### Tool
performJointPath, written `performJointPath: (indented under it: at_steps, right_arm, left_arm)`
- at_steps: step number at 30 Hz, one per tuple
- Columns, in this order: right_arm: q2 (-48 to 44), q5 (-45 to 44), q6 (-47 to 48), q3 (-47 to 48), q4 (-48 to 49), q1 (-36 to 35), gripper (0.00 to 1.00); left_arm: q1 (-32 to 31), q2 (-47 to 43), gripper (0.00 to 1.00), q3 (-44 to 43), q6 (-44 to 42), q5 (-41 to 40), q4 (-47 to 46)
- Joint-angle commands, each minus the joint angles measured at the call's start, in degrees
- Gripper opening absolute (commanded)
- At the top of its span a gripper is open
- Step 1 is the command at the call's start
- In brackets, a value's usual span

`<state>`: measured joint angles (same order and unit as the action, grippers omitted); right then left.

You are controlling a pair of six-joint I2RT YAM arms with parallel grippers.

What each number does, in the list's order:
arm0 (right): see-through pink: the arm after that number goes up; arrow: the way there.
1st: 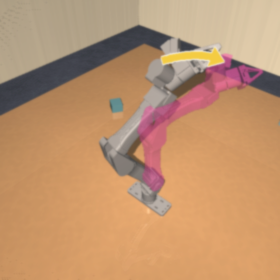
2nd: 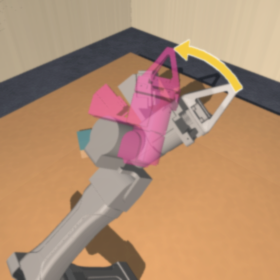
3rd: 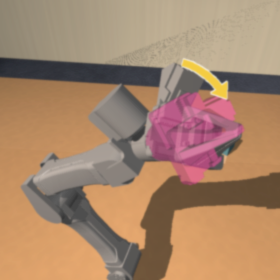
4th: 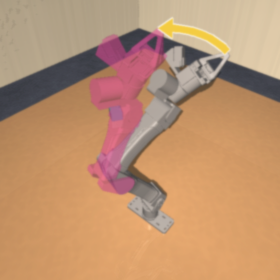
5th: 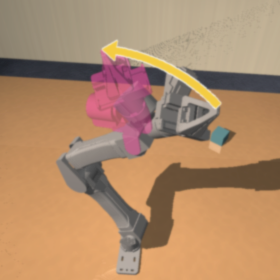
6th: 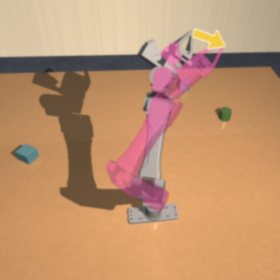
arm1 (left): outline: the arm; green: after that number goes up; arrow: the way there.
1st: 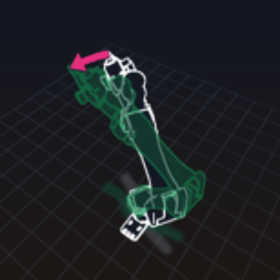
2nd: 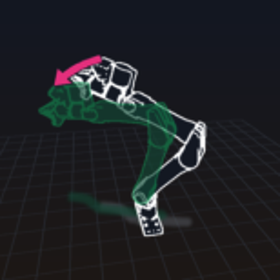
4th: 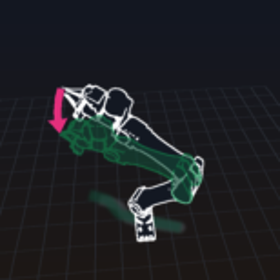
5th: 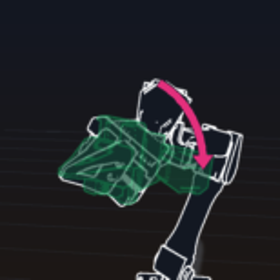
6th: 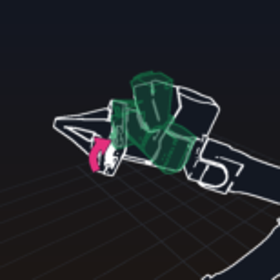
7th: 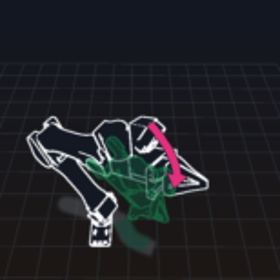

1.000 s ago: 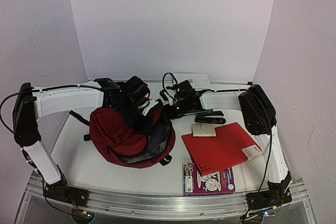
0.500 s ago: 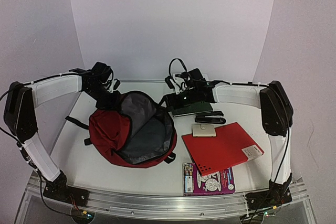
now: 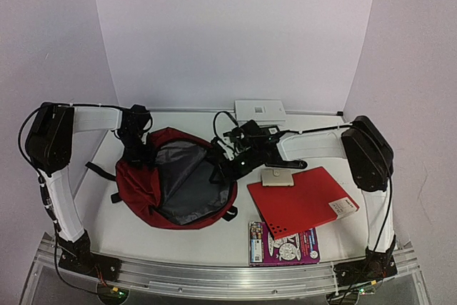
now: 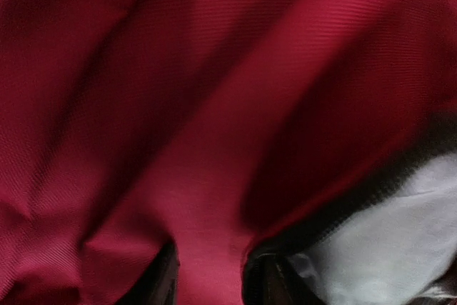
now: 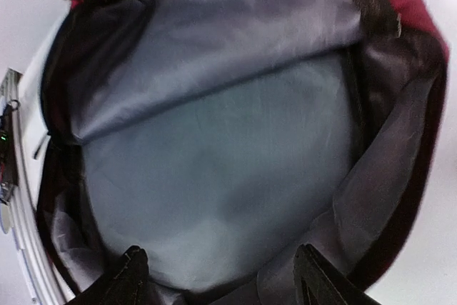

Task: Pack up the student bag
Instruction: Adjust the student bag at the center of the board.

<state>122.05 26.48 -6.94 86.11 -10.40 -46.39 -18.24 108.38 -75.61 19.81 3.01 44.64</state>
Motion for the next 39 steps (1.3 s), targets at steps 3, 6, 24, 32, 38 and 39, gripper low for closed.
performJointPath:
  at_steps: [3,6,24,32,38,39]
  right_arm:
    - [2.09,-4.13,2.84,1.58,-0.99,0.92,0.68]
    - [2.13,-3.81,2.72,2.49,-1.41,0.88,0.68]
    - [2.98,-2.63,1.36,4.78,-2.58,0.89,0.68]
    - [4.74,-6.51,4.96,2.62,-2.73,0.94,0.67]
    - [8.57,-8.62,5.61,6.89,-3.36,2.82,0.66]
    - [8.91,-8.71,5.74,7.69,-3.54,3.15,0.66]
  left_arm:
    - [0.15,-9.31,0.55,1.61,1.35,-1.38,-1.18]
    - [0.13,-16.58,0.61,2.53,1.50,-1.72,-1.27]
    - [-23.22,-13.31,0.71,1.01,5.68,-1.66,2.47]
    - [-12.20,-20.26,0.62,11.85,9.91,-1.44,2.80]
    - [-7.22,-16.56,0.59,14.07,8.67,-0.27,0.76]
    - [-6.91,-15.41,0.59,14.26,8.52,0.42,-0.30]
